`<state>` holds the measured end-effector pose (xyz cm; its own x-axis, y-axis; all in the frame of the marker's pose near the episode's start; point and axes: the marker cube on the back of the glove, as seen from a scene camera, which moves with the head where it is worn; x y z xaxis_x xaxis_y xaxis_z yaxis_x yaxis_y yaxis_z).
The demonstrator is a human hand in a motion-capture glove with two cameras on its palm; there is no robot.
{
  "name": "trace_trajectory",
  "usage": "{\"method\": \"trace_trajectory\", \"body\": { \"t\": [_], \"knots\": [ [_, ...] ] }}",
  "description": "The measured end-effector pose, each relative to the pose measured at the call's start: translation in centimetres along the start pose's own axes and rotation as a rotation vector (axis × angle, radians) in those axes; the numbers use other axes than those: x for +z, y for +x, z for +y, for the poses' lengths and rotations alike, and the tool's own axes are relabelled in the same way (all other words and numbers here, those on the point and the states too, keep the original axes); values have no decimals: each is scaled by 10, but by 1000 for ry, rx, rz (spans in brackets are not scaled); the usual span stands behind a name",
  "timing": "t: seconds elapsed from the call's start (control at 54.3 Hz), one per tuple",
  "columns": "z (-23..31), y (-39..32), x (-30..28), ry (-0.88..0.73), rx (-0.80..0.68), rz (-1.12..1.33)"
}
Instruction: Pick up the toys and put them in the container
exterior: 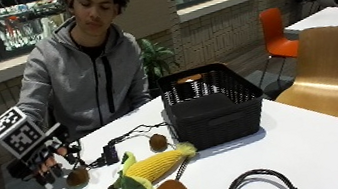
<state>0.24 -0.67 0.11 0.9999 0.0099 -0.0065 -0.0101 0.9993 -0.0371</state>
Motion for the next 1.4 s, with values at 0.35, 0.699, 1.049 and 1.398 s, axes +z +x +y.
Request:
{"method": "trace_trajectory", "body": {
  "t": [0.35, 0.699, 1.049, 1.398],
  "knots": [
    [-39, 17, 22, -153, 30, 97],
    [-47, 8, 28, 80, -58, 222],
    [-50, -40, 6, 236, -218, 194],
    [-72, -263, -36, 224, -713, 111]
  ]
}}
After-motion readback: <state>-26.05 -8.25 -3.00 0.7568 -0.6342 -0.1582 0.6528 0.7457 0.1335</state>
